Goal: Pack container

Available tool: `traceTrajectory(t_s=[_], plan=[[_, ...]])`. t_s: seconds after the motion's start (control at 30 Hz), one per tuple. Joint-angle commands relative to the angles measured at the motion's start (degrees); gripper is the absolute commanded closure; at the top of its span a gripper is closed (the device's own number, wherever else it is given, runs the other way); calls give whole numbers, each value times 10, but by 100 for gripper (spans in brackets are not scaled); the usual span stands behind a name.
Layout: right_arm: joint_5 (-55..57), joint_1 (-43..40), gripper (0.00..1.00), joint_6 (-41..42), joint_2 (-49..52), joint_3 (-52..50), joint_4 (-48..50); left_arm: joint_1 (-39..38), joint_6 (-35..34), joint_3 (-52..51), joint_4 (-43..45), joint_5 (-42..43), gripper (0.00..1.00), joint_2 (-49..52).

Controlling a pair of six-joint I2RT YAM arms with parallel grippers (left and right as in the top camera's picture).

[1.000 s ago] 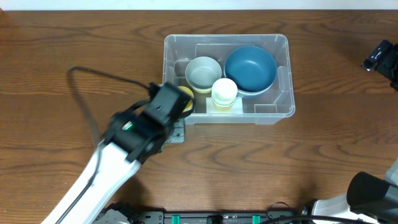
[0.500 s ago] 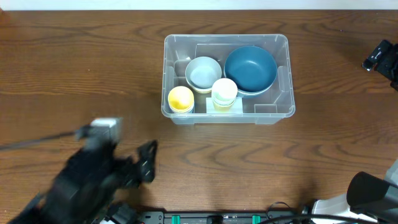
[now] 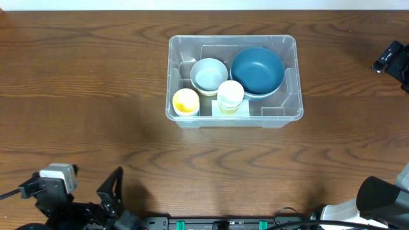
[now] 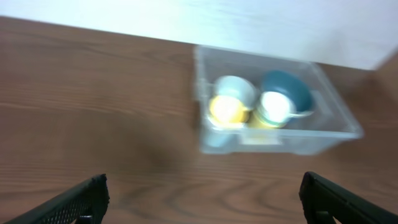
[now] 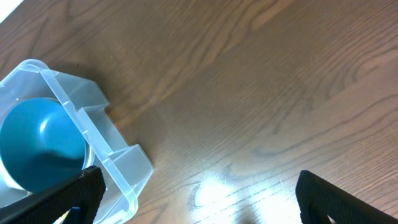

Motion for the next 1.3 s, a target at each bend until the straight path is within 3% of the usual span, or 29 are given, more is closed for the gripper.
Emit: traceTrajectory(t_s=[0.0,0.23,0.57,0.8,1.27], plan=[[-2,0,1,-4,-1,1,-1,1,41,6,-8,-106,2,-2],[-2,0,1,-4,-1,1,-1,104,57,5,3,-114,2,-5],[-2,0,1,-4,-1,1,0,205,61,-73,173,-2,2,-91],[-2,0,1,-4,-1,1,-1,235,61,-234,378,45,2,-156],[-2,0,1,-4,-1,1,-1,282,61,-546,788,166,2,-163]])
